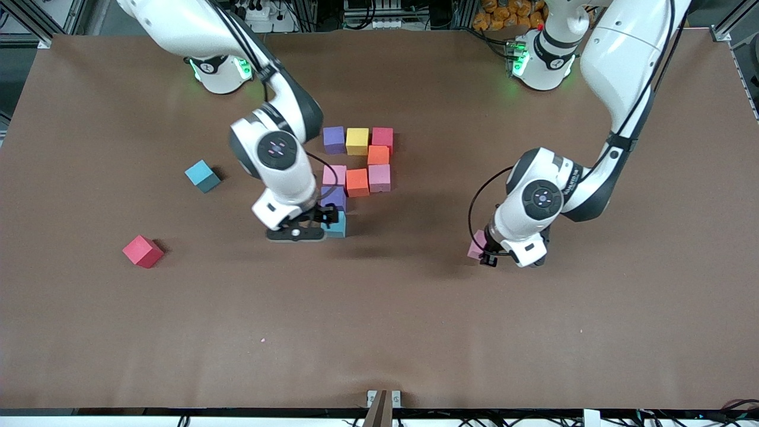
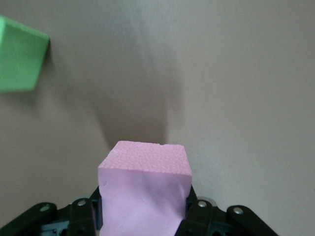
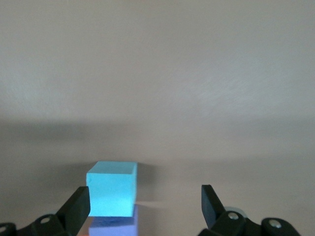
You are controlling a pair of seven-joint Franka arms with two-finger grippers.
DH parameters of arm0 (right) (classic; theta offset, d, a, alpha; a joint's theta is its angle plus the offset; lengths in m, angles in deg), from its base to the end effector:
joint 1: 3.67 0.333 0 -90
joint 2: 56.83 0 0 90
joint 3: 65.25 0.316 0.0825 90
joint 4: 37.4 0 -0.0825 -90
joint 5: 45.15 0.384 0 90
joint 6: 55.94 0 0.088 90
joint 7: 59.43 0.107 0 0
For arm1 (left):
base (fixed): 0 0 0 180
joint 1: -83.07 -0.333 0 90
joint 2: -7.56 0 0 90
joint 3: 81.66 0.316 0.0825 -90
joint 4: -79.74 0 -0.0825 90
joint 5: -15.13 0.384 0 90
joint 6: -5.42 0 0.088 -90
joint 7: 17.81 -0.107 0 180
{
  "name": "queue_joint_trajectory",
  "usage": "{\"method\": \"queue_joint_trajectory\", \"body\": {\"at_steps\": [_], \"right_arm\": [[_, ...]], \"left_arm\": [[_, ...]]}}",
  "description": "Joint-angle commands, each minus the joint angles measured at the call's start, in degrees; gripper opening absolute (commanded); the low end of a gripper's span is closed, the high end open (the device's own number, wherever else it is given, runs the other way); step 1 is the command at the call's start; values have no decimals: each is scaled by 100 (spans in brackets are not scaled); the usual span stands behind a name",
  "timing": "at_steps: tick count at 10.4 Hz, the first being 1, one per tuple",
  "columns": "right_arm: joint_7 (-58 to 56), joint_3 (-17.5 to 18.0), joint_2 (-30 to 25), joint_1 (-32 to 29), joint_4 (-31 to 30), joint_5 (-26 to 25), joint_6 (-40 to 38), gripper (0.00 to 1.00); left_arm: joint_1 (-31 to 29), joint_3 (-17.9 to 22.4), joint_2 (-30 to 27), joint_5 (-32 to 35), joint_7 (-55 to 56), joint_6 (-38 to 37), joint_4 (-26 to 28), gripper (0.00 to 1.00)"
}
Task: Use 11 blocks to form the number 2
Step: 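Place the cyan cube below purple while the left gripper carries pink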
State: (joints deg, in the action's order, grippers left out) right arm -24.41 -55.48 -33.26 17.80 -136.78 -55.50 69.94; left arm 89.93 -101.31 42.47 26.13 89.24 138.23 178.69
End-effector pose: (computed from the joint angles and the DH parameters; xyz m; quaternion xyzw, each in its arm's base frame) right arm 0.5752 0.3292 0.3512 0.9987 0.0099 0.0471 0.0181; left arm 0.6122 -0.2760 0.2495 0.7849 0.6190 -0.0189 0.0209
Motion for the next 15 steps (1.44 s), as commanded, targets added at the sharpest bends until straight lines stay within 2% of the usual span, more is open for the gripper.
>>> {"method": "queue_joint_trajectory", "body": {"at_steps": [1, 5, 7, 8, 10, 13, 14, 15], "right_arm": [[-653, 70, -763, -502, -223, 234, -246, 100], [-2031, 35, -1590, -1311, -241, 384, -1010, 100], [-3022, 0, -1837, -1924, -153, 1144, -1598, 100], [-3663, -18, -1847, -2197, 100, 1376, -2002, 100], [-4248, -324, -1899, -2253, 418, 1369, -2531, 100], [-4285, -326, -2512, -2664, 357, 1369, -2691, 100], [-4250, -369, -2549, -2631, 444, 1308, -3048, 100], [-4163, -404, -2498, -2640, 1002, 1160, -3643, 100]], "left_arm": [[471, 41, 401, 7, 770, -106, -602, 40], [1140, 102, 744, 7, 1913, -228, -1148, 40], [1413, 111, 955, 7, 2344, -308, -1507, 40], [1553, 154, 1069, 7, 2494, -308, -1675, 40], [1992, 400, 1306, -10, 2750, -308, -1982, 40], [2511, 629, 1650, -10, 3233, -299, -2466, 40], [2591, 638, 1746, -10, 3330, -290, -2615, 40], [2653, 638, 1834, -19, 3392, -281, -2756, 40]]}}
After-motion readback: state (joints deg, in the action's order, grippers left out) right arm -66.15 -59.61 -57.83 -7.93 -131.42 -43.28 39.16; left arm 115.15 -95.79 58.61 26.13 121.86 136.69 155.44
